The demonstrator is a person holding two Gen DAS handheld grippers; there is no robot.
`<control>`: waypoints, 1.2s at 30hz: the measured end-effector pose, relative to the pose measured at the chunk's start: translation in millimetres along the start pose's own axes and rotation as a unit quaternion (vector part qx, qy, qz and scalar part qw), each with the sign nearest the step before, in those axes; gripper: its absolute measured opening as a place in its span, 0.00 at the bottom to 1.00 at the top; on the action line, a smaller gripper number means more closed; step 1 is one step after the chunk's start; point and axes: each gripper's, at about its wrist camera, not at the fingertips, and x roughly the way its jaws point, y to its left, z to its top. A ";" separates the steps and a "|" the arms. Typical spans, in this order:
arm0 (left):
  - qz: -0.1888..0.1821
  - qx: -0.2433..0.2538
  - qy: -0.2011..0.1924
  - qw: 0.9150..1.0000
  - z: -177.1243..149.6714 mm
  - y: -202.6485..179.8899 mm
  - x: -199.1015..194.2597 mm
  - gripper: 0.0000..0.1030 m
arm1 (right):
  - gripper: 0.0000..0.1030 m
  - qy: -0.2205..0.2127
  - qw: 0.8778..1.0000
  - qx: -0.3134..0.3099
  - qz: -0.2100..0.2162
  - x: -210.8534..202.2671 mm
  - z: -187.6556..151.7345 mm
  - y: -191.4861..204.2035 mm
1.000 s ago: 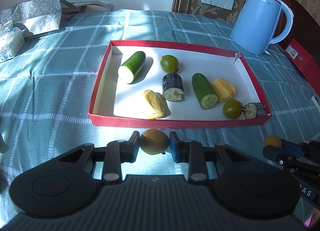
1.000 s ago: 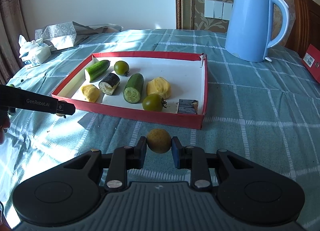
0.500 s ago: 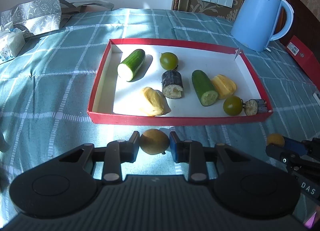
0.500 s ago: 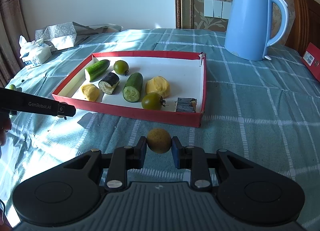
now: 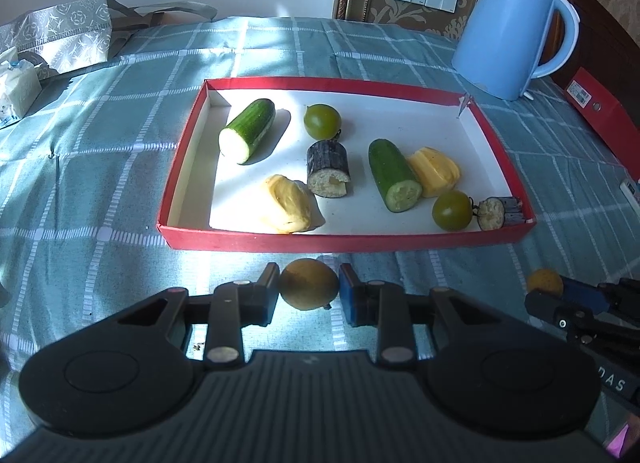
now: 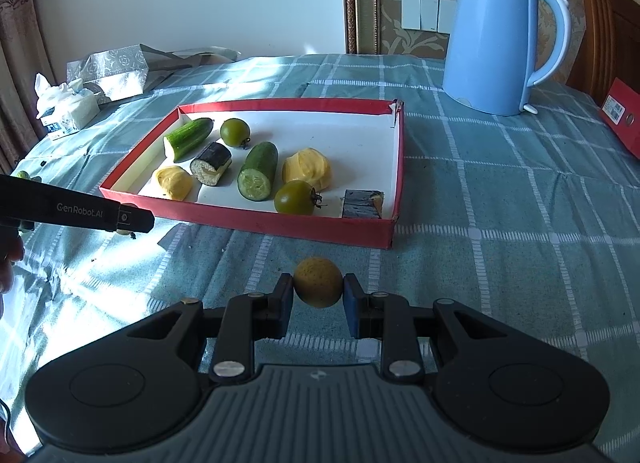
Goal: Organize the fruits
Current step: 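Carry both held tan fruits toward the tray with both grippers, then lower the tan fruit into the tray and open the left gripper while the right gripper carries its fruit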
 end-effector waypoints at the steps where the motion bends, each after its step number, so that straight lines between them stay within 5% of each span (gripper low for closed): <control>1: 0.000 0.001 -0.002 1.000 0.6 -0.8 -0.3 0.27 | 0.25 0.000 1.000 0.001 0.000 0.0 -0.3 -0.5; 36: -0.007 0.034 -0.017 0.999 46.9 -22.7 34.9 0.27 | 0.25 0.010 0.999 0.045 -0.026 0.7 -5.3 -27.6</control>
